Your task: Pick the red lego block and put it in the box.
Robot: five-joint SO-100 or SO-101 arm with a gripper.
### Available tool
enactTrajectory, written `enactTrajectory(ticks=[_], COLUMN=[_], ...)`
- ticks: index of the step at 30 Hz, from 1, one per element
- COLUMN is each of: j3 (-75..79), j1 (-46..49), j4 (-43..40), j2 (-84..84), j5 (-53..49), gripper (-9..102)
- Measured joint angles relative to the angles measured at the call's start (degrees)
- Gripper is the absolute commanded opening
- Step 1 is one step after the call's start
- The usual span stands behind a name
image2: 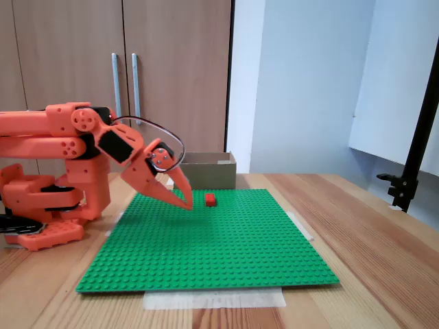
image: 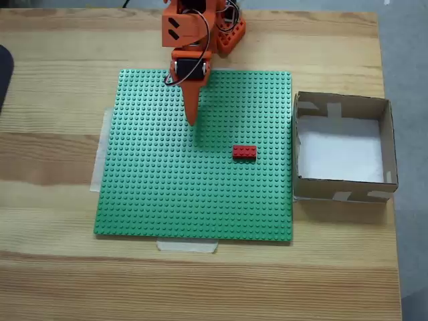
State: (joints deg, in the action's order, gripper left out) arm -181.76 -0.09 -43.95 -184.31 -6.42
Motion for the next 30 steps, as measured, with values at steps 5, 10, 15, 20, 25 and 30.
enactTrajectory(ticks=[5, 10, 15, 20, 25, 30], j3=[0.0, 0.0, 0.0, 1.4, 6.3, 13.7], j1=[0.0, 0.0, 0.0, 0.0, -1.1, -2.3], j4=[0.0, 0.0, -0.1, -2.1, -4.3, -6.9], j2=[0.0, 0.0, 0.0, 0.4, 3.3, 11.8], j5=[0.0, 0.0, 0.3, 3.4, 5.9, 6.6], gripper=[-1, -1, -1, -1, -1, -1])
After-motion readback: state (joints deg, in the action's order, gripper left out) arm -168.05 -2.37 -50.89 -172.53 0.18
